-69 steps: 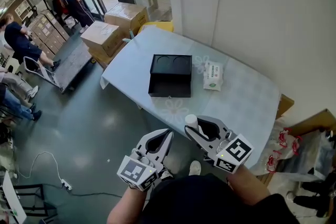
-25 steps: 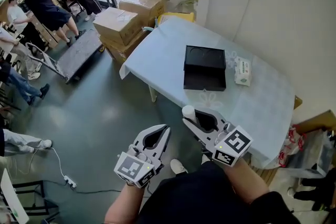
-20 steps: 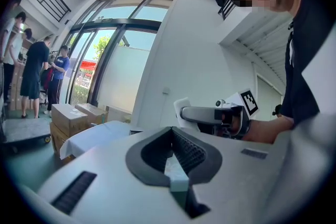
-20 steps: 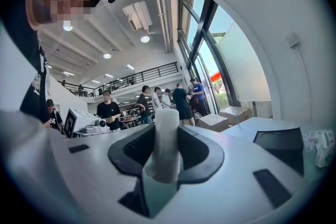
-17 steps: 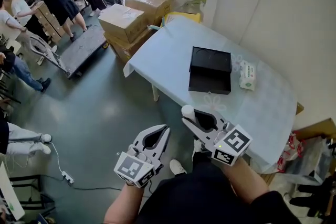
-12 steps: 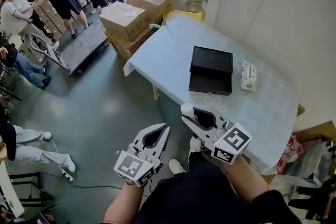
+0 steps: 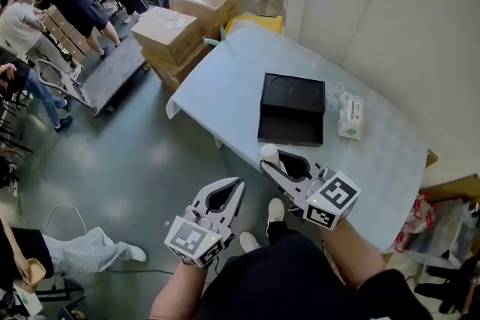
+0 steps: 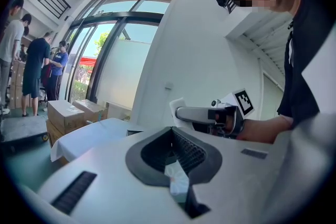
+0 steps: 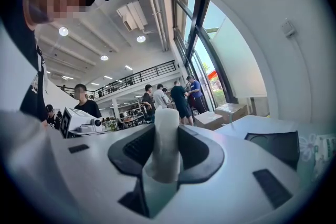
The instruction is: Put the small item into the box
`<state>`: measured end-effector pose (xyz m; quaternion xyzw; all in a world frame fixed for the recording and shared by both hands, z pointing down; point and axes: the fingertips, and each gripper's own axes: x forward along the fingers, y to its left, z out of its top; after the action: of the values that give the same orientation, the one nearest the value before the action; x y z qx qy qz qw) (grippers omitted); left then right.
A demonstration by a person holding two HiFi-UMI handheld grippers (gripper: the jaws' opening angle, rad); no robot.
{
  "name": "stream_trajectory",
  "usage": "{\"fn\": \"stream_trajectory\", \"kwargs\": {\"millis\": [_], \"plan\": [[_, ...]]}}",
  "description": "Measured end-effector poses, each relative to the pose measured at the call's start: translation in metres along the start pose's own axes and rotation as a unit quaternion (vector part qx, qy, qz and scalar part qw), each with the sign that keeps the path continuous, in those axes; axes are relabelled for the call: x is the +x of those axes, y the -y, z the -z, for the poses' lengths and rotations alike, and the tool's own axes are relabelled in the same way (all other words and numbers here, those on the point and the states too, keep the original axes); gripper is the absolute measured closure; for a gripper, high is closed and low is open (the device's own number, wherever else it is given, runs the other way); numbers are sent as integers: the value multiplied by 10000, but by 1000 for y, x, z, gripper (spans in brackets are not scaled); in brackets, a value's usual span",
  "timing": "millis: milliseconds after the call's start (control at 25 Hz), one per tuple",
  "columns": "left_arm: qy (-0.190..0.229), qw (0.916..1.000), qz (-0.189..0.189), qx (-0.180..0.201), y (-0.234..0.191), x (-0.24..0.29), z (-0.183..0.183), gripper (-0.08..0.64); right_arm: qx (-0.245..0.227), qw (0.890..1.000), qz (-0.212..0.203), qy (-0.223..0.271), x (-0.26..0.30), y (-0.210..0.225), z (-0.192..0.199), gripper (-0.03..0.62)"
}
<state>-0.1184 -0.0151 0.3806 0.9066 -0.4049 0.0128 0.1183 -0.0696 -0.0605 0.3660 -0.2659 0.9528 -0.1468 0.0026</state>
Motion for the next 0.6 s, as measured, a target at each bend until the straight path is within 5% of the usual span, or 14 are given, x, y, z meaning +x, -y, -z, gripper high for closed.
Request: {"fn": "stream_trajectory", "kwargs": {"millis": [600], "plan": [[-310, 9987, 378, -131, -3, 128, 20, 552, 102, 9973, 532, -498, -15, 151, 23, 454]]}}
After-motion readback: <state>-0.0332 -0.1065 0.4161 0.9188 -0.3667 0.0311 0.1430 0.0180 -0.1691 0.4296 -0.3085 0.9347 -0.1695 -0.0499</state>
